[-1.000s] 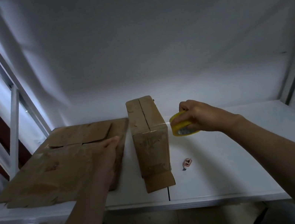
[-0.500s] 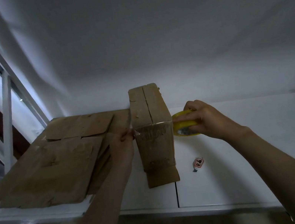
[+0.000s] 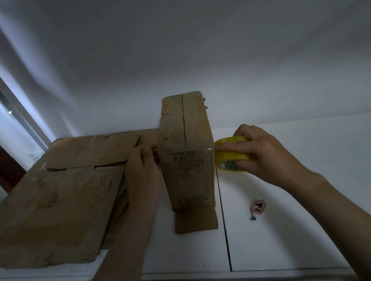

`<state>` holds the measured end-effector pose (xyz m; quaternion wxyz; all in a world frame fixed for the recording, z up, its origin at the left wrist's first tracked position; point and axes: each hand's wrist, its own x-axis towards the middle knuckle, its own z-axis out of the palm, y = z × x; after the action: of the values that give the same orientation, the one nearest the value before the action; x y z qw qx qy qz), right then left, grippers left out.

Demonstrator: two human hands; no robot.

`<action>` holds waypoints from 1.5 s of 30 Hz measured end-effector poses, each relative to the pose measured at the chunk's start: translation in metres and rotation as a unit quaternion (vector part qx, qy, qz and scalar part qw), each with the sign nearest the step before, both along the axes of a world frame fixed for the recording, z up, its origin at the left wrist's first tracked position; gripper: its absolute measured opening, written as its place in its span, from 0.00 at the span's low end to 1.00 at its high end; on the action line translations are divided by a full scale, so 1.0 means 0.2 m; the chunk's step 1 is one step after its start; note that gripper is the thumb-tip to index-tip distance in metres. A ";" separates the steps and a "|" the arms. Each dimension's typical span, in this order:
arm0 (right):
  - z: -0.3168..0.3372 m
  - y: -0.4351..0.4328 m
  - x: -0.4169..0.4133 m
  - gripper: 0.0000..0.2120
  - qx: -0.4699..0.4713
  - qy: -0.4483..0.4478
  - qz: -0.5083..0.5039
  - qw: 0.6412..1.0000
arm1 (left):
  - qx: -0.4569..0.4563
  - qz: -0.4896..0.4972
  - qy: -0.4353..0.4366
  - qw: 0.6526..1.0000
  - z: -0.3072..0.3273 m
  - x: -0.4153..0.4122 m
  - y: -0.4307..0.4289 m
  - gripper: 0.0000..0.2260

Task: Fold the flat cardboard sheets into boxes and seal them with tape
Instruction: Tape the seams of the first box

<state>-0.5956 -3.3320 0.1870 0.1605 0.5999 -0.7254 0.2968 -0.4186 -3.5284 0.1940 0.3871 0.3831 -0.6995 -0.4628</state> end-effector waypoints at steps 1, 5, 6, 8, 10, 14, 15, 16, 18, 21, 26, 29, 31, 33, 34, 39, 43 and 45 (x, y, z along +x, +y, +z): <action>0.00 0.00 0.00 0.23 0.001 0.003 -0.001 1.000 | -0.020 -0.008 -0.001 1.000 0.03 0.00 0.04 0.15; 0.02 -0.03 0.04 0.22 0.002 0.012 0.006 1.000 | -0.033 -0.035 -0.007 0.999 0.09 -0.08 0.19 0.33; 0.02 -0.04 0.05 0.22 0.004 0.018 0.005 1.000 | -0.038 -0.030 -0.022 0.999 0.10 -0.11 0.22 0.45; 0.02 -0.07 0.08 0.21 0.008 0.032 0.008 0.999 | -0.058 -0.010 -0.058 0.997 0.11 -0.15 0.25 0.58; 0.02 -0.08 0.09 0.19 0.005 0.034 0.011 0.999 | -0.079 0.024 -0.082 0.993 0.10 -0.17 0.25 0.59; 0.01 -0.04 0.08 0.19 -0.005 0.015 0.008 1.000 | -0.034 0.035 -0.009 0.999 0.08 -0.17 0.16 0.53; 0.00 -0.04 0.07 0.20 -0.007 0.008 0.010 1.000 | 0.001 0.026 0.017 0.999 0.09 -0.16 0.13 0.52; 0.00 -0.03 0.07 0.20 -0.006 0.002 0.013 1.000 | 0.030 0.022 0.031 0.999 0.10 -0.15 0.11 0.49; 0.00 -0.04 0.07 0.20 -0.007 -0.004 0.017 1.000 | 0.075 0.017 0.040 0.996 0.12 -0.11 0.05 0.42; 0.00 -0.06 0.08 0.21 -0.011 -0.009 0.017 1.000 | 0.157 0.005 0.057 0.986 0.11 -0.06 -0.04 0.24; 0.01 -0.07 0.08 0.19 -0.013 -0.009 0.025 1.000 | -0.011 0.023 -0.048 0.999 0.09 -0.04 -0.03 0.17; 0.05 -0.02 0.04 0.19 -0.025 -0.022 0.035 0.999 | -0.161 0.001 -0.092 0.983 0.10 -0.01 0.06 0.18; 0.08 0.01 0.01 0.21 -0.011 -0.038 0.043 0.998 | -0.185 -0.021 -0.121 0.975 0.08 0.01 0.11 0.21; 0.09 0.03 0.00 0.26 0.031 -0.047 0.044 0.997 | -0.178 -0.037 -0.159 0.970 0.06 0.00 0.14 0.30; 0.10 0.04 0.00 0.30 0.056 -0.056 0.040 0.996 | -0.167 -0.046 -0.168 0.971 0.05 0.00 0.14 0.35; 0.13 0.03 0.06 0.39 0.144 -0.050 -0.014 0.988 | -0.142 -0.066 -0.165 0.974 0.04 0.00 0.06 0.50; 0.18 -0.03 0.18 0.42 0.095 -0.058 -0.133 0.985 | -0.173 -0.078 -0.128 0.973 0.04 0.04 0.07 0.39; 0.17 -0.07 0.22 0.42 0.065 -0.041 -0.188 0.979 | -0.158 -0.082 -0.091 0.980 0.04 0.07 0.08 0.30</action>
<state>-0.5525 -3.3457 0.2218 0.1448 0.4492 -0.8489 0.2380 -0.4055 -3.5120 0.2026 0.3383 0.2992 -0.8249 -0.3400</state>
